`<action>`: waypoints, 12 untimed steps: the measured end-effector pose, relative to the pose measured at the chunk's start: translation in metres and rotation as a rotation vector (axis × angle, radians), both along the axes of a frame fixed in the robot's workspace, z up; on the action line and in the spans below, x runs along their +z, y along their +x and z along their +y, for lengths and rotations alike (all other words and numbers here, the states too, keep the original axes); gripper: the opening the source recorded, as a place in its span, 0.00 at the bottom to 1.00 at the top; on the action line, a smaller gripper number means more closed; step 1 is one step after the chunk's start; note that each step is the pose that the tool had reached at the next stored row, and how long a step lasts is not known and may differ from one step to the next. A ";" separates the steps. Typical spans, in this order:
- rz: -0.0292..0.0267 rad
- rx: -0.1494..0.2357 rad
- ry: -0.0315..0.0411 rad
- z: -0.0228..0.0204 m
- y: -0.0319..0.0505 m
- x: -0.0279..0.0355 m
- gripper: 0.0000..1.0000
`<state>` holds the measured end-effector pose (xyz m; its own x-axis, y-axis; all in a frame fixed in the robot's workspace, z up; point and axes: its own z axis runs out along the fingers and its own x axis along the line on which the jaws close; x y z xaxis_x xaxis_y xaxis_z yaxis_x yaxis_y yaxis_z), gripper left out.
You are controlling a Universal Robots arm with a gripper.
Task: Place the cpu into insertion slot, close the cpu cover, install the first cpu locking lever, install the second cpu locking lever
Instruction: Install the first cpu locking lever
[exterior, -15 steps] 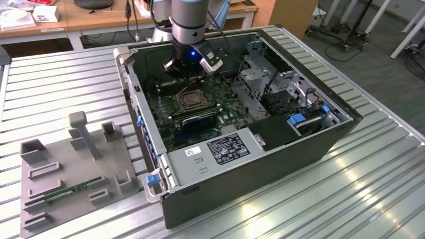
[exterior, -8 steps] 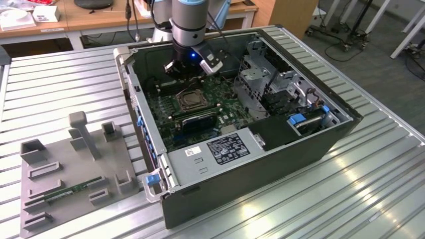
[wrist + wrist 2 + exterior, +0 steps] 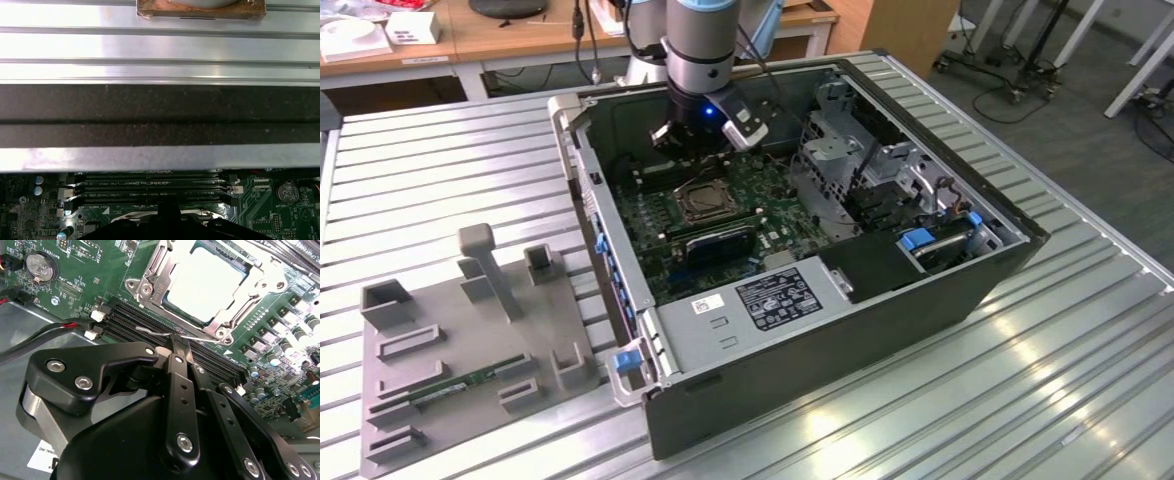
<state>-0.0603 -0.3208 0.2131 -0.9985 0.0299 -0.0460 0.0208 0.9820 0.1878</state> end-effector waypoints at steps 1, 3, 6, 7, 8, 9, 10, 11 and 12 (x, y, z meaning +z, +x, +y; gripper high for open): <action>0.0000 0.000 0.0000 0.0000 0.0002 0.0000 0.11; 0.0000 0.000 0.0000 0.0000 0.0006 -0.0002 0.11; 0.0001 0.000 -0.0002 0.0001 0.0018 -0.0006 0.11; 0.0002 0.000 -0.0002 0.0001 0.0021 -0.0008 0.11; 0.0000 0.000 -0.0001 0.0001 0.0024 -0.0011 0.11; 0.0000 0.000 0.0000 0.0002 0.0026 -0.0013 0.11; 0.0001 0.000 0.0000 0.0002 0.0029 -0.0015 0.11; 0.0001 0.000 0.0000 0.0003 0.0030 -0.0018 0.11; 0.0001 0.000 0.0000 0.0004 0.0031 -0.0020 0.11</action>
